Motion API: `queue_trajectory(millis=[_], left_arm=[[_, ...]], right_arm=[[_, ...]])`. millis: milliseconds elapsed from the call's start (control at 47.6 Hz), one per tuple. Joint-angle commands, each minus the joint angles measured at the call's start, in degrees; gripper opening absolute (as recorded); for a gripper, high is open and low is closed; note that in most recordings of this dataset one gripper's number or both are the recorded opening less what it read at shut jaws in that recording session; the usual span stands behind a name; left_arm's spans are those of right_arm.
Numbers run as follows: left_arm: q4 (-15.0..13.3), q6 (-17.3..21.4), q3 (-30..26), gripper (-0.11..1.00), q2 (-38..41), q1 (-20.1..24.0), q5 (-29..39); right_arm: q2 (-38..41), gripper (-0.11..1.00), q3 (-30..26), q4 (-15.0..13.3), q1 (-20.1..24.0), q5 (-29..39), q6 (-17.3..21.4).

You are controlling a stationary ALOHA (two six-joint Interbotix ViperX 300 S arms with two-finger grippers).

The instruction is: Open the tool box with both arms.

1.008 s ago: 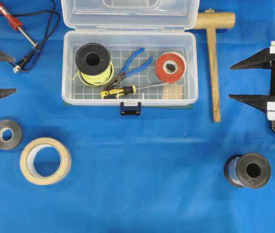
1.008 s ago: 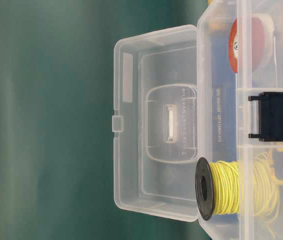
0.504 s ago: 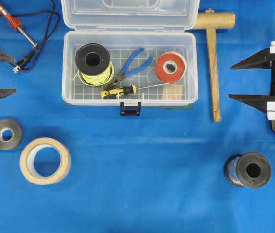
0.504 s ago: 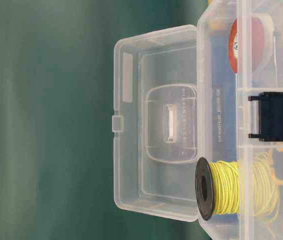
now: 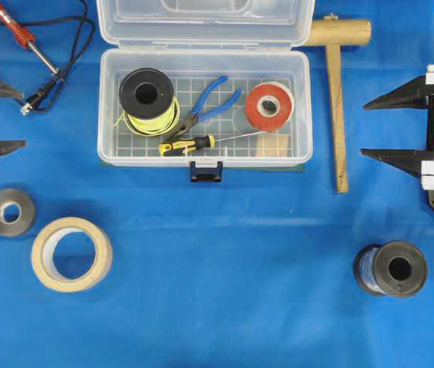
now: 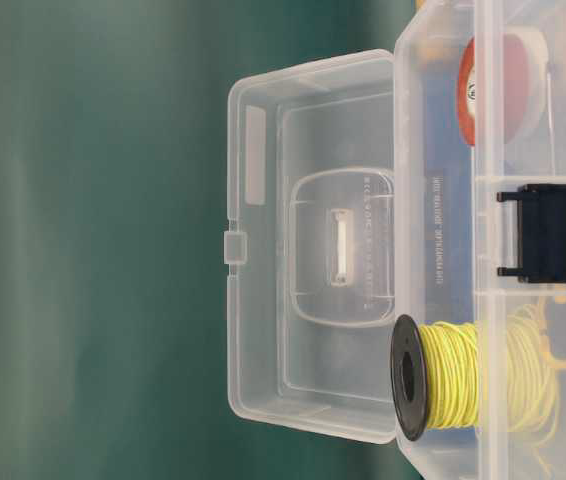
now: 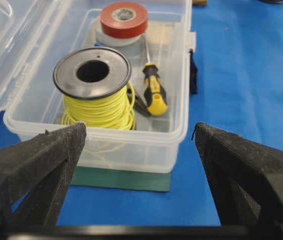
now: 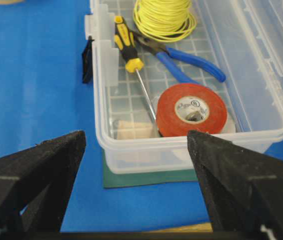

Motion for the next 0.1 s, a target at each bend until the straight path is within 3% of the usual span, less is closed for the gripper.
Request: queue_trajectory(millis=[0,84], left_arm=[[0.1,-0.1,-0.6,0.89,0.5,0.0,-0.3],[0.1,-0.1,-0.6,0.89,0.5,0.0,-0.3]], right_arm=[[0.3,0.82,-0.9,0.0,0.1,-0.6,-0.1],[0.3,0.82,-0.9,0.0,0.1,-0.6,-0.1]])
